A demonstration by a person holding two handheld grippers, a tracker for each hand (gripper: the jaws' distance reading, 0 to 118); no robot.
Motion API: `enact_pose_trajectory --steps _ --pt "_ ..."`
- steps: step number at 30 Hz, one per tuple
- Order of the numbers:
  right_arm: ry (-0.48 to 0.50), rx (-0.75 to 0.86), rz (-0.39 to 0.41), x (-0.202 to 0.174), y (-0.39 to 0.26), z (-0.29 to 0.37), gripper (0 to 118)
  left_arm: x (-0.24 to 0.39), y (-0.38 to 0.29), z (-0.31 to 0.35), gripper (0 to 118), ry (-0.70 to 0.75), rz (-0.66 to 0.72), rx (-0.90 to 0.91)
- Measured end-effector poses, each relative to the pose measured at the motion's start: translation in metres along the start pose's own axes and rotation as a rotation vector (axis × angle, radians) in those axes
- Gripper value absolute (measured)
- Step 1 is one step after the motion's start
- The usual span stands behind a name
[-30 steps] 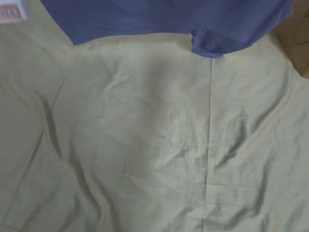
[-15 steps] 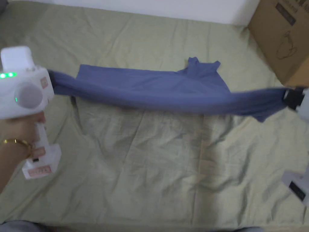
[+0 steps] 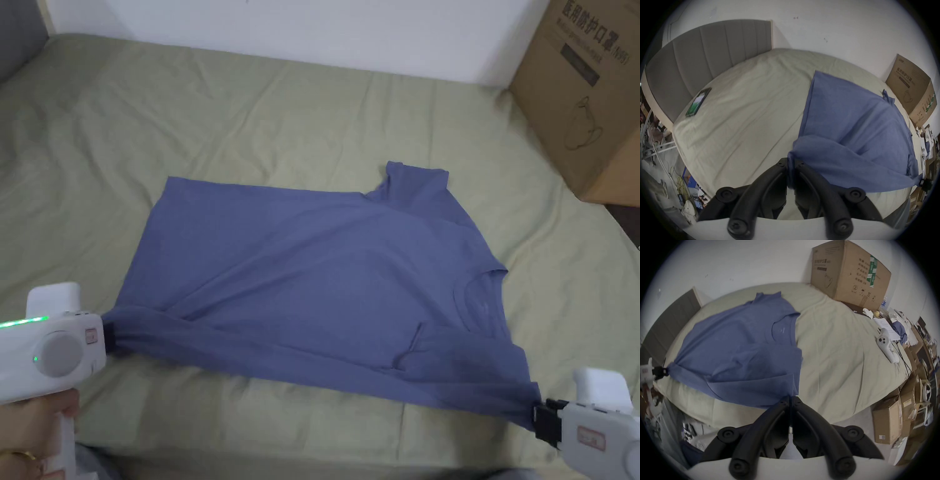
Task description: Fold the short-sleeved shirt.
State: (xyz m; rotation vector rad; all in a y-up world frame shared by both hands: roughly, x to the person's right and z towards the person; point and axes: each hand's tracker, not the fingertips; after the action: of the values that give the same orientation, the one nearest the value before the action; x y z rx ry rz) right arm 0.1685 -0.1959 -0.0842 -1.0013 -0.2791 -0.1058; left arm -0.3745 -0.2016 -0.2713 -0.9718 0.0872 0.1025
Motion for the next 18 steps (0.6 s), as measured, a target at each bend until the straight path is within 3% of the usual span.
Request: enact_pose_trajectory --steps 2,3,4,7,8,13,18 --pt "0.006 -0.01 0.022 0.001 -0.005 0.0 3 -0.009 -0.004 0.001 57 0.078 -0.021 -0.01" --pt "0.003 -0.004 0.027 0.001 -0.005 0.001 12 -0.016 -0.004 0.002 82 0.101 -0.023 -0.004" --pt "0.001 -0.008 0.03 0.003 -0.004 0.003 33 -0.021 -0.004 0.003 100 0.113 -0.013 0.0" --pt "-0.024 -0.032 0.04 0.014 0.001 0.013 107 -0.046 0.005 0.022 101 0.102 0.067 0.066" --pt "-0.035 -0.026 0.042 0.017 0.004 0.018 114 -0.051 0.009 0.029 101 0.096 0.084 0.092" --pt "-0.078 0.237 -0.009 0.023 0.037 0.074 115 -0.053 0.037 0.081 103 0.041 0.099 0.36" --pt "-0.031 0.54 -0.02 -0.007 0.063 0.125 115 -0.011 0.049 0.127 107 -0.057 0.008 0.581"
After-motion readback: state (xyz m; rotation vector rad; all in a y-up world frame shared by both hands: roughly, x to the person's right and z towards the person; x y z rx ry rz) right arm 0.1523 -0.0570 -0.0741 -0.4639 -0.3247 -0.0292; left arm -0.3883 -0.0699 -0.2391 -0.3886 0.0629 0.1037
